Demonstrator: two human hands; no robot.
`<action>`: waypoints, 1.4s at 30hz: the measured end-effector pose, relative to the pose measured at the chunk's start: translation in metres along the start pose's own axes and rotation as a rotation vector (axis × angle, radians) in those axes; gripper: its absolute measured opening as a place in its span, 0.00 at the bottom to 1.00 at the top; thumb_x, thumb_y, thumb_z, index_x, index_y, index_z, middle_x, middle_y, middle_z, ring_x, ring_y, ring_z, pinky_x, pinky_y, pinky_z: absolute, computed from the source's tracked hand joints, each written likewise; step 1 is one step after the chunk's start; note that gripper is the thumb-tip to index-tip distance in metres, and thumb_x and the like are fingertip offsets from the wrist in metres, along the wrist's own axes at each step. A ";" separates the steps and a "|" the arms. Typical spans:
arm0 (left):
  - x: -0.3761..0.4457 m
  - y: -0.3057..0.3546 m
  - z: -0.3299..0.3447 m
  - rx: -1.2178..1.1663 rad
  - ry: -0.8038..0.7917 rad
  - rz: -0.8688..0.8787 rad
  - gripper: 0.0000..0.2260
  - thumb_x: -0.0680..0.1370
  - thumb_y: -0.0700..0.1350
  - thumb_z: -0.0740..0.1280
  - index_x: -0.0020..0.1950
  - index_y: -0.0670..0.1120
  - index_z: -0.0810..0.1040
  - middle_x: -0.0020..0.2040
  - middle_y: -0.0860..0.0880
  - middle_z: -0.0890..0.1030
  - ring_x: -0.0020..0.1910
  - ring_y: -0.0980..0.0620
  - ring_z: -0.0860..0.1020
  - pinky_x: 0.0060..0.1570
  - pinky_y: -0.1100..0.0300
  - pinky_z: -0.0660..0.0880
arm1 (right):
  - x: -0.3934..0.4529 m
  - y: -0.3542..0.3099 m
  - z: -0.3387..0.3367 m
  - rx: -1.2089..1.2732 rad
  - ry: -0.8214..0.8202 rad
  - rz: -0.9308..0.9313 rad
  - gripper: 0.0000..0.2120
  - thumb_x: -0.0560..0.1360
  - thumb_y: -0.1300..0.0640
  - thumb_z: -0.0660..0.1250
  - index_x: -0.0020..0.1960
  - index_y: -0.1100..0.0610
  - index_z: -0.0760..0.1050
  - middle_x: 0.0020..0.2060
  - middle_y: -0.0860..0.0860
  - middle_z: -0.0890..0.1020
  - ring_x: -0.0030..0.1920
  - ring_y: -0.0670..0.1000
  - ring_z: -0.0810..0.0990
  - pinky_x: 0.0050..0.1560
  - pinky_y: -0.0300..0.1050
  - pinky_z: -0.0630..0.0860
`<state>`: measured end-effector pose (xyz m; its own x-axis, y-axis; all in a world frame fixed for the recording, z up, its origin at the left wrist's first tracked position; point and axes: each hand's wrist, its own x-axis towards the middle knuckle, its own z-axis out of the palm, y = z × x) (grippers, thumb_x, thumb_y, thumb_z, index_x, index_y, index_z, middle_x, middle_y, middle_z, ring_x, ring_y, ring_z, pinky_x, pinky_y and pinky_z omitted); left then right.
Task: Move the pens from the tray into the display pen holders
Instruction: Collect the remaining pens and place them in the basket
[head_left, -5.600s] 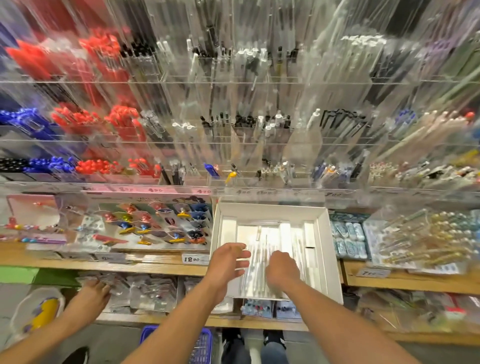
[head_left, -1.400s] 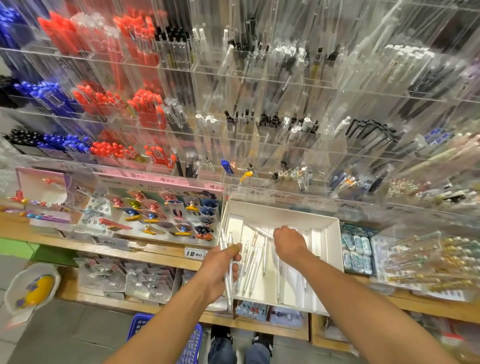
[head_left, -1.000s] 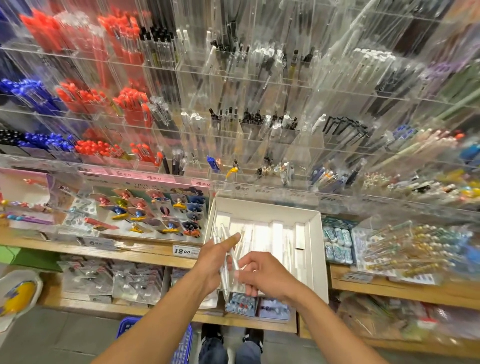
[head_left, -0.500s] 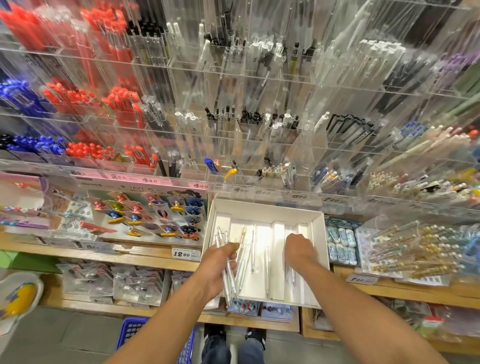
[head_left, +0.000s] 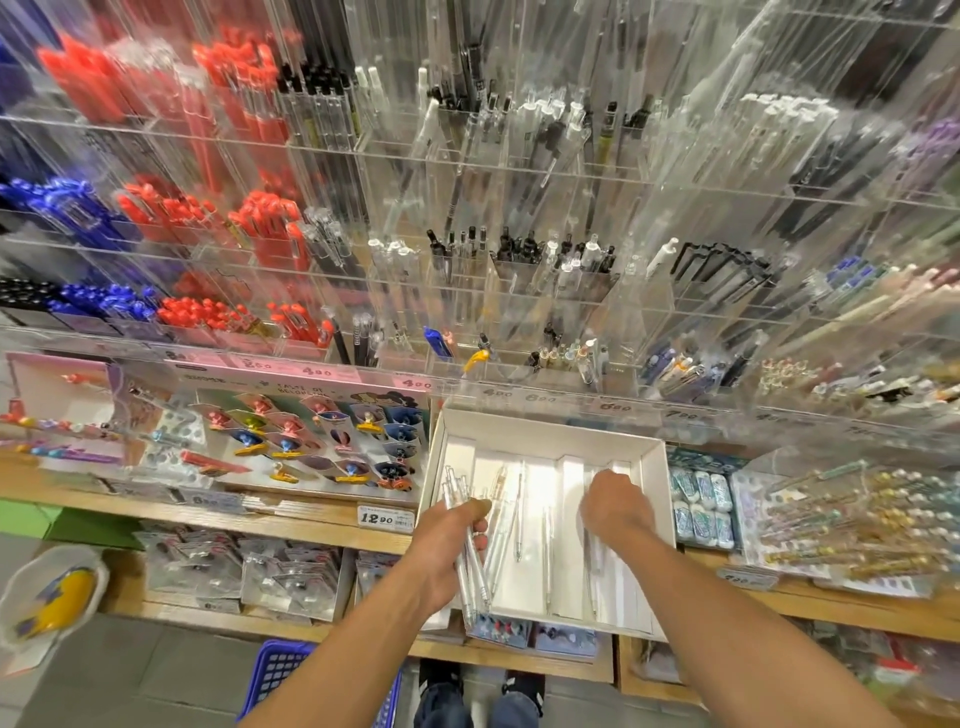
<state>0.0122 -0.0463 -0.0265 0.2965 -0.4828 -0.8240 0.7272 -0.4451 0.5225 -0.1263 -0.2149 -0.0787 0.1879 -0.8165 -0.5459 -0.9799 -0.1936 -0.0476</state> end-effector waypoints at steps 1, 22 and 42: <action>0.000 0.000 0.001 0.007 -0.006 0.001 0.03 0.79 0.39 0.68 0.48 0.40 0.77 0.32 0.49 0.74 0.29 0.53 0.72 0.31 0.59 0.71 | -0.003 0.000 -0.007 0.029 0.038 -0.021 0.06 0.76 0.62 0.60 0.49 0.57 0.76 0.49 0.54 0.82 0.45 0.56 0.80 0.39 0.43 0.72; 0.003 -0.008 0.013 -0.049 -0.236 -0.027 0.18 0.68 0.50 0.76 0.51 0.41 0.77 0.33 0.49 0.74 0.27 0.53 0.71 0.26 0.60 0.73 | -0.070 -0.016 -0.021 0.851 -0.175 -0.156 0.07 0.77 0.56 0.68 0.40 0.56 0.79 0.36 0.51 0.83 0.31 0.49 0.82 0.34 0.43 0.79; 0.002 0.001 -0.009 -0.155 -0.222 -0.056 0.16 0.69 0.42 0.74 0.55 0.39 0.78 0.42 0.43 0.82 0.33 0.49 0.80 0.32 0.56 0.79 | -0.028 0.014 0.039 -0.005 -0.064 0.038 0.10 0.75 0.69 0.61 0.48 0.57 0.76 0.47 0.52 0.83 0.47 0.51 0.83 0.37 0.39 0.71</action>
<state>0.0190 -0.0404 -0.0300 0.1221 -0.6220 -0.7735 0.8299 -0.3635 0.4233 -0.1480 -0.1738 -0.0969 0.1461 -0.7866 -0.6000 -0.9858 -0.1666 -0.0216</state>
